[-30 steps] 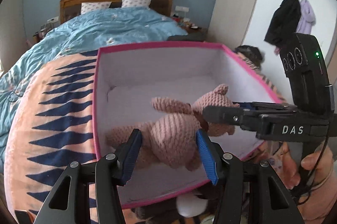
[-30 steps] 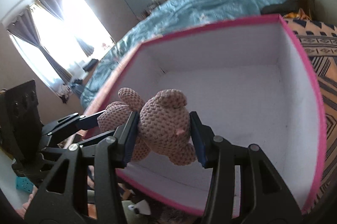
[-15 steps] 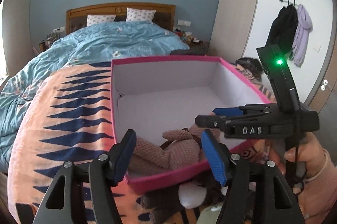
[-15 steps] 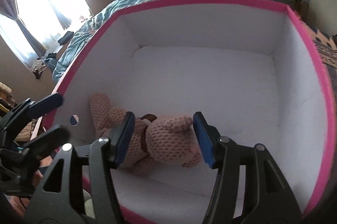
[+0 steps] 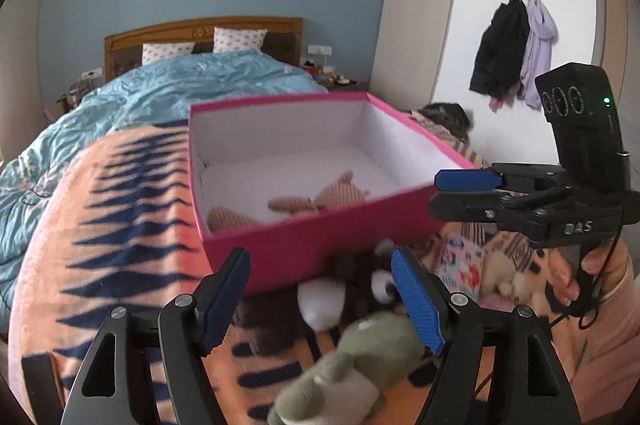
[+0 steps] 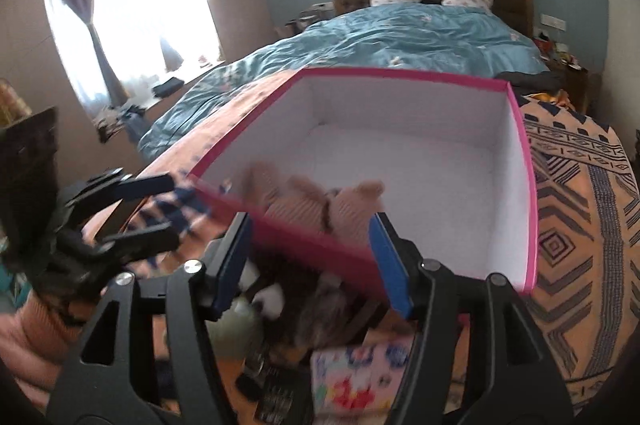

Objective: Organize objects
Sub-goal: 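Grasp the green frog plush from the pile with the left gripper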

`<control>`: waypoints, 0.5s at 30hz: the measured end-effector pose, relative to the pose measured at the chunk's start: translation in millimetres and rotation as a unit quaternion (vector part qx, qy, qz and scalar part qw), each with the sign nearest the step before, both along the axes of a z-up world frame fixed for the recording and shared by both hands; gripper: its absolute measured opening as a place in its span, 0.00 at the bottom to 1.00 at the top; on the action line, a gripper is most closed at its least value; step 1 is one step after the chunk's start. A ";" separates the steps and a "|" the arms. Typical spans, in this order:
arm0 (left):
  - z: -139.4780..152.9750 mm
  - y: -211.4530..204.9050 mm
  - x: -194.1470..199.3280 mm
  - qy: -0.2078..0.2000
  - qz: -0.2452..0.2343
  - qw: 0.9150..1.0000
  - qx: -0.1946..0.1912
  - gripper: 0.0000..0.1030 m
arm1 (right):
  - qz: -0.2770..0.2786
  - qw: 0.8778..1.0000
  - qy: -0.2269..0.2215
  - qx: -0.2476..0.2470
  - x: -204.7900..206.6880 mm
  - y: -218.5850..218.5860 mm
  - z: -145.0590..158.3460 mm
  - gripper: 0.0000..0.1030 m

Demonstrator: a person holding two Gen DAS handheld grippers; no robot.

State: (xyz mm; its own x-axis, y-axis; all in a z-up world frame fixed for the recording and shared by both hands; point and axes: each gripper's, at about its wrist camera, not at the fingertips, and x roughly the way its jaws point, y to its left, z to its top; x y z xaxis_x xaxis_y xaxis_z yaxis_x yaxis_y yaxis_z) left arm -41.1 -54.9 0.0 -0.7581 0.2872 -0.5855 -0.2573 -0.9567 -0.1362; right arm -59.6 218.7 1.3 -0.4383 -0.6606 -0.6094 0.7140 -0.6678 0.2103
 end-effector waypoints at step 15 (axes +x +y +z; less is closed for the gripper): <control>-47.1 -16.4 38.1 -0.066 0.039 0.996 0.047 0.73 | 0.076 0.995 -0.066 0.006 47.3 -17.9 -50.8 0.60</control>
